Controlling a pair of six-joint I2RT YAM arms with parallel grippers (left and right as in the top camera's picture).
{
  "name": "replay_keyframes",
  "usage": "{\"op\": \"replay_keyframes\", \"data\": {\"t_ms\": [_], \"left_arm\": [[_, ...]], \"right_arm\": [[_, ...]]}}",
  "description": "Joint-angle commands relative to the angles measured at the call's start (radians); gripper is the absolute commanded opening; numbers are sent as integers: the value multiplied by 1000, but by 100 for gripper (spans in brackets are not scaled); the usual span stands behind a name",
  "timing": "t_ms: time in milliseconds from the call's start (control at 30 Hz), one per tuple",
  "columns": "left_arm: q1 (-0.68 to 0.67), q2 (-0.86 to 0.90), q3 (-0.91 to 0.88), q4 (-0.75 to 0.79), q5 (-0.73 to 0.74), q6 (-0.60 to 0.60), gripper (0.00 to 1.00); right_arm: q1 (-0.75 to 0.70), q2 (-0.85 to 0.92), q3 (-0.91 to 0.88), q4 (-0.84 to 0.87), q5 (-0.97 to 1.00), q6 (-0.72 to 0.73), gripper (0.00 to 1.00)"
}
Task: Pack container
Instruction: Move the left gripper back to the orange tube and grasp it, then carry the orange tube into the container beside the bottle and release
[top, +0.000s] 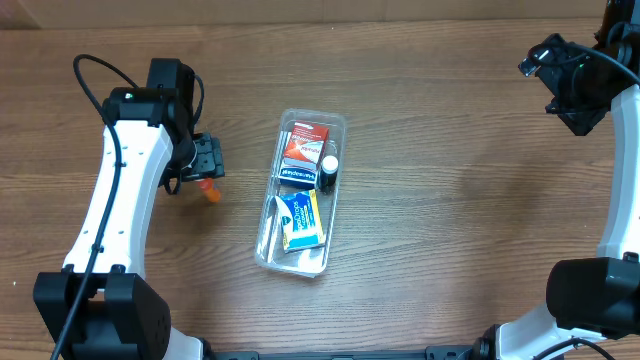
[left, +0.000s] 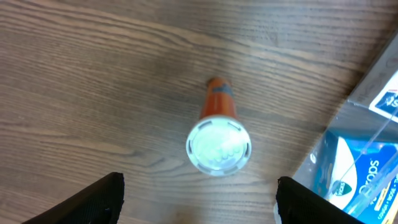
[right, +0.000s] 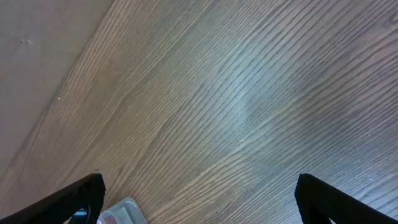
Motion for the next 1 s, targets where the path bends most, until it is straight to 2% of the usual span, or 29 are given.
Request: {"op": "replay_keyframes", "data": {"t_ms": [0,233,400,500,600,633,767,900,967], "left_arm": [[-2,19,-43,43,-19,-21,79],[-1,41,-147,146,-12,-4,76],[-1,41,-155,204,-9,-2,53],[-1,41,-155,203,18,-2,45],[-2,41,-153,203,22,-2,28],[-2,41,-148,195,24,-2,28],[-2,39,34,-7,44,-2,25],[-33,39,370,-233,105,21,28],[-72,36,482,-282,146,20,30]], "right_arm": [[-1,-10,15,5,-5,-7,100],[-1,-10,15,5,-5,-7,100],[-1,-10,15,5,-6,-7,100],[-1,-10,15,5,-5,-7,100],[-1,-10,15,5,-5,-7,100],[-1,-10,15,5,-6,-7,100],[-1,-10,15,5,-5,-7,100],[-1,-10,15,5,-5,-7,100],[-1,-10,15,5,-5,-7,100]]}}
